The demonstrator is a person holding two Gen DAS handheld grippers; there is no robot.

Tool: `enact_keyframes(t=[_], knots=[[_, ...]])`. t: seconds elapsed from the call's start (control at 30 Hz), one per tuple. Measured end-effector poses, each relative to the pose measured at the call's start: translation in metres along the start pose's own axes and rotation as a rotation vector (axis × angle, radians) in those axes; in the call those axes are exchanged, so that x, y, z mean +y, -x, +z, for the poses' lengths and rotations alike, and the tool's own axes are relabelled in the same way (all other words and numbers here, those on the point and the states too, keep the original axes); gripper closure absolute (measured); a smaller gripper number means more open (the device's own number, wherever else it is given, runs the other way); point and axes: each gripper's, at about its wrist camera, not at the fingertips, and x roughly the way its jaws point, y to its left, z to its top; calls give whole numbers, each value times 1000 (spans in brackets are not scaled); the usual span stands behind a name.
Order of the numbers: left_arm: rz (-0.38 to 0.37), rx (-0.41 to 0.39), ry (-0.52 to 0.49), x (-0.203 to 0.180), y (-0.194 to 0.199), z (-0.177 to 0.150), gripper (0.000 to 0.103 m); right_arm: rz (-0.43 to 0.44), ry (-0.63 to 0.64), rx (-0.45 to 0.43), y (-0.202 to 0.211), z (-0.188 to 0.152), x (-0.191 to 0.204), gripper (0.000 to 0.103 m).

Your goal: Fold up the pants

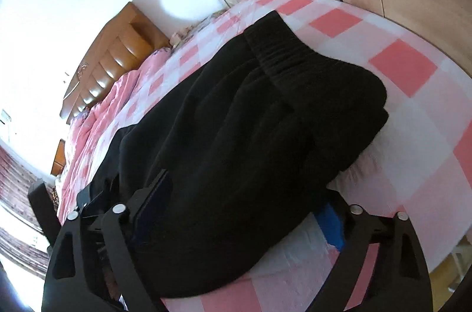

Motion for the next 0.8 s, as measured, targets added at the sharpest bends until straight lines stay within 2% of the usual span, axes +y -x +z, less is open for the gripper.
enact_keyframes(t=[0.07,0.1,0.17,0.23,0.3,0.37,0.43,0.5,0.57,0.63,0.73,0.8], knots=[[-7,6,-4,1,1,0,2,-12,20,-34,3,-4,-6,62],[-11,16,-13,0,1,2,2,15,13,-49,6,-6,-13,67],[-49,70,-27,-2,2,13,2,58,29,-77,12,-12,-22,69],[-139,102,-10,-8,7,40,2,69,78,-117,15,-17,-22,70],[-235,132,-12,-24,12,71,2,45,127,-161,18,-21,-15,71],[-369,228,-70,-63,11,110,2,-7,204,-199,20,-25,-4,71],[-445,319,-153,-110,9,145,2,-61,288,-240,27,-30,7,71],[-470,384,-240,-151,8,168,2,-104,348,-264,25,-32,17,71],[-449,452,-368,-201,6,188,2,-137,400,-284,24,-33,26,71],[-372,512,-503,-247,2,195,2,-158,433,-295,21,-33,29,71],[-217,601,-741,-303,-8,174,2,-164,452,-301,21,-34,30,71],[-105,671,-869,-324,-21,154,2,-164,455,-301,21,-33,30,71]])
